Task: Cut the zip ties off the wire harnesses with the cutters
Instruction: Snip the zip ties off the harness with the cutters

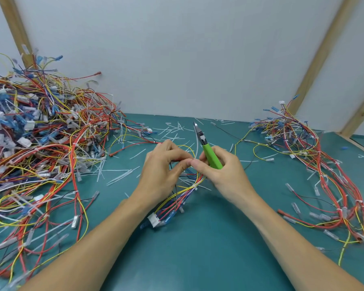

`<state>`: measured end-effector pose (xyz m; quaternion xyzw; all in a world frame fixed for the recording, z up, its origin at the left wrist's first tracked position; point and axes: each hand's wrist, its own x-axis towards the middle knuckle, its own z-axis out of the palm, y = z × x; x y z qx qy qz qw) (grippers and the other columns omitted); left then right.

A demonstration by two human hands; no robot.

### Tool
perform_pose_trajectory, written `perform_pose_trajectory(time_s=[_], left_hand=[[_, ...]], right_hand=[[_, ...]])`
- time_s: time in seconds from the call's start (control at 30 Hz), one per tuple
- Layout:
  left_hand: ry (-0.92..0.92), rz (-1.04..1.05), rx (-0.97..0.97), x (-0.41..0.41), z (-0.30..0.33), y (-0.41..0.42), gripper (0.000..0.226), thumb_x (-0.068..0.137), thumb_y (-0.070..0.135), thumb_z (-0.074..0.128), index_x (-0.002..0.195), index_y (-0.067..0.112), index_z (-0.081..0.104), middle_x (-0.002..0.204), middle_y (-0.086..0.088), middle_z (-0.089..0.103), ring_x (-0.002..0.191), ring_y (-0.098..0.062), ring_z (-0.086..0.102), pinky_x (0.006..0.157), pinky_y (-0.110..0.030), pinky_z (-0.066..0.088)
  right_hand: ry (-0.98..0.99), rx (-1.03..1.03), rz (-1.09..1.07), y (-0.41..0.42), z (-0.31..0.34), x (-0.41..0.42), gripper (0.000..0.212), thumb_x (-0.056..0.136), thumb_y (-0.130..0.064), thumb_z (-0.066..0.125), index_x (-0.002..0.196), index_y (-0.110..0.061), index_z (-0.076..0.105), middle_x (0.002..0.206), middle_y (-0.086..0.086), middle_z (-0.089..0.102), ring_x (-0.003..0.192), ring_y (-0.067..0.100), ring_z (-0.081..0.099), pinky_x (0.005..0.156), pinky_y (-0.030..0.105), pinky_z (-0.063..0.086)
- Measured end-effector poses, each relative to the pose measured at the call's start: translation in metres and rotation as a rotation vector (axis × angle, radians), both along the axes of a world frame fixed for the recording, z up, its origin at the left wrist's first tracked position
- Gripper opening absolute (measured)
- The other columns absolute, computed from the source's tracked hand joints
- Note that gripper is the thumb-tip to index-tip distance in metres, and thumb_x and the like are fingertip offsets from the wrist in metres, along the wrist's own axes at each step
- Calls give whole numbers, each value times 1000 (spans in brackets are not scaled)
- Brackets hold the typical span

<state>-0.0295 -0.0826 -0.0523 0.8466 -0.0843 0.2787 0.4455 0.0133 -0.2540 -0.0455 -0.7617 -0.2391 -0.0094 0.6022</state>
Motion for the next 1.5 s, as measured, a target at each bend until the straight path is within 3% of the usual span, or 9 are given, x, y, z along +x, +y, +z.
perform_pose_trajectory(time_s=[0.13,0.27,0.5,0.63,0.83,1.03,1.17,1.3,1.5], left_hand=[[-3,-20,25,1,-1,1,6,91,18,73,92,21,77,84,9,52,91,-20,55,86,-52,45],[-51,2,26,2,-1,2,6,91,17,73,92,20,77,84,4,54,90,-22,54,82,-50,45],[-71,-36,14,-1,2,0,8,92,19,71,94,20,78,91,-2,59,97,-26,56,87,-53,45],[-29,-20,-57,-2,3,2,5,89,21,73,91,23,78,89,-6,61,96,-25,56,85,-49,45],[-62,85,-53,-6,4,-1,8,83,22,81,88,25,75,92,-1,61,95,-18,58,86,-40,46],[-420,202,211,-16,17,-8,5,89,25,67,85,23,70,84,14,64,79,-12,56,78,-33,40],[-59,197,269,-15,8,-14,22,91,44,59,79,30,69,59,22,57,60,-7,50,60,-29,38],[179,326,183,-6,0,-8,17,92,50,62,86,38,72,65,26,60,67,-8,52,56,-25,36],[243,1,-531,0,-1,-13,11,91,24,73,84,27,81,66,14,65,61,-7,47,60,-18,39]], right_hand=[[78,18,-13,3,-4,1,17,87,-3,76,90,-13,64,71,-6,63,51,7,53,47,17,43],[273,192,-40,7,-4,1,20,77,-14,74,93,-16,63,77,3,68,52,11,52,45,27,44],[-27,32,-119,-6,-3,8,38,77,4,74,102,-18,57,104,-11,71,49,7,37,52,20,38],[-3,121,81,-1,2,1,23,75,0,54,93,-12,62,90,-6,76,56,-2,57,54,9,41],[43,46,24,2,-8,1,15,87,-5,79,89,-13,67,74,-10,70,71,8,69,65,16,49],[251,200,-2,10,-11,-3,14,87,-5,77,93,-10,65,62,-6,61,49,11,49,45,22,37],[267,244,-43,12,-12,-3,12,90,-6,75,92,-9,64,61,-2,58,48,14,48,45,25,40],[226,293,-97,15,-11,-1,15,91,1,72,91,-10,62,71,6,62,48,13,49,48,26,48],[336,366,-1,11,-9,0,14,93,0,70,98,-10,63,80,7,67,53,12,53,57,28,53]])
